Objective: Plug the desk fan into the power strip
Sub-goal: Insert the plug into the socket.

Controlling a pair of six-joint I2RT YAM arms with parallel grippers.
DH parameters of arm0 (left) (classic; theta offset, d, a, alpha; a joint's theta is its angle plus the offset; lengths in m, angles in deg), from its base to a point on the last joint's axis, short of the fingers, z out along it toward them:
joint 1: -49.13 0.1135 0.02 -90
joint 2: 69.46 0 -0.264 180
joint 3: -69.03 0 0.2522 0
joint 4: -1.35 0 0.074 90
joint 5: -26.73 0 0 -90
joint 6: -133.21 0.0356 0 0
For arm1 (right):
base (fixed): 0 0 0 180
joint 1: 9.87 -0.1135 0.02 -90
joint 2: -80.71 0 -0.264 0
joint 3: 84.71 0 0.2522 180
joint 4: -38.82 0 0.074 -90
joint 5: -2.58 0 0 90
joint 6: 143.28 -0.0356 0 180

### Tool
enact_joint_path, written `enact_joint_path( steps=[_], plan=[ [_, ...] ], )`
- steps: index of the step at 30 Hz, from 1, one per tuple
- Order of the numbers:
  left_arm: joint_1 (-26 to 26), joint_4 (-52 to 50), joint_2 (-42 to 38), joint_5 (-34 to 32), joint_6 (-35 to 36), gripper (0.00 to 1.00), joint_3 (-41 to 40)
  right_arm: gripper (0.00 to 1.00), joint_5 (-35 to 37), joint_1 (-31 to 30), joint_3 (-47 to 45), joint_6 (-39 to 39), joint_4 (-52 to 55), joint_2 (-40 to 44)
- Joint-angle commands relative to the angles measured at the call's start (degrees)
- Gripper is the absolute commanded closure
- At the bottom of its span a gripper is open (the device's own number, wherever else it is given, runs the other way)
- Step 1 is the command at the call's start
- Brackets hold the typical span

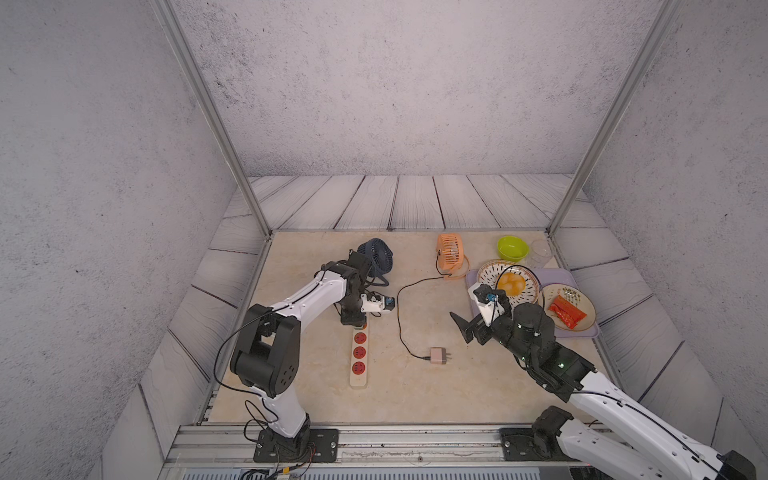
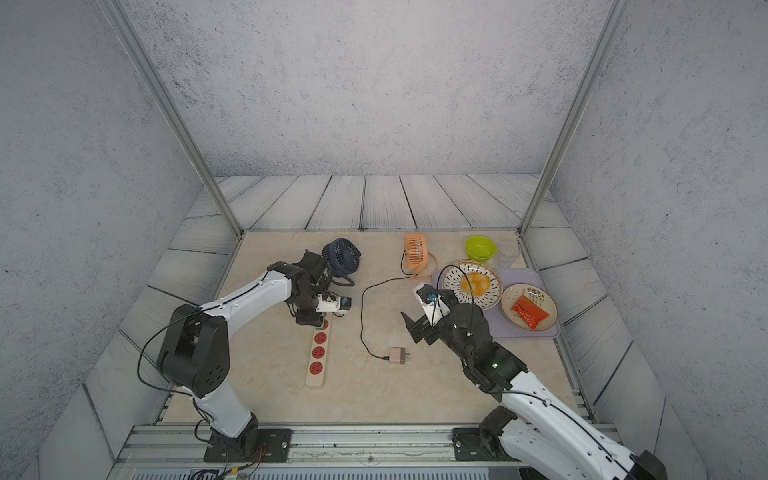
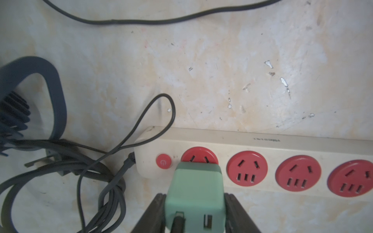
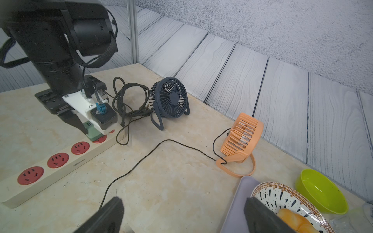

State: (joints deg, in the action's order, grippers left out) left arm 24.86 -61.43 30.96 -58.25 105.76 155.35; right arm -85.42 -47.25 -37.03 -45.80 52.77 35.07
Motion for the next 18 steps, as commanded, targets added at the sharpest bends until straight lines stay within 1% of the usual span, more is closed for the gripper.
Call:
enact_joint_path(
  steps=[1, 6, 14, 18],
  plan=[
    [1.1, -1.6, 8.3, -0.3, -0.5, 1.0, -4.9, 0.01, -0.4, -0.1, -0.1, -0.2, -0.8, 0.2],
    [1.2, -2.3, 9.8, 0.0, -0.9, 1.0, -3.3, 0.01, -0.2, -0.1, -0.1, -0.2, -0.6, 0.4],
    [-0.7, -2.0, 10.0, -2.7, -1.1, 1.0, -3.6, 0.01, -0.3, -0.1, -0.1, -0.2, -0.8, 0.2],
    [-0.8, -1.6, 9.4, -1.9, -1.3, 1.0, -4.0, 0.01, -0.2, -0.1, -0.2, -0.2, -0.8, 0.3]
  ],
)
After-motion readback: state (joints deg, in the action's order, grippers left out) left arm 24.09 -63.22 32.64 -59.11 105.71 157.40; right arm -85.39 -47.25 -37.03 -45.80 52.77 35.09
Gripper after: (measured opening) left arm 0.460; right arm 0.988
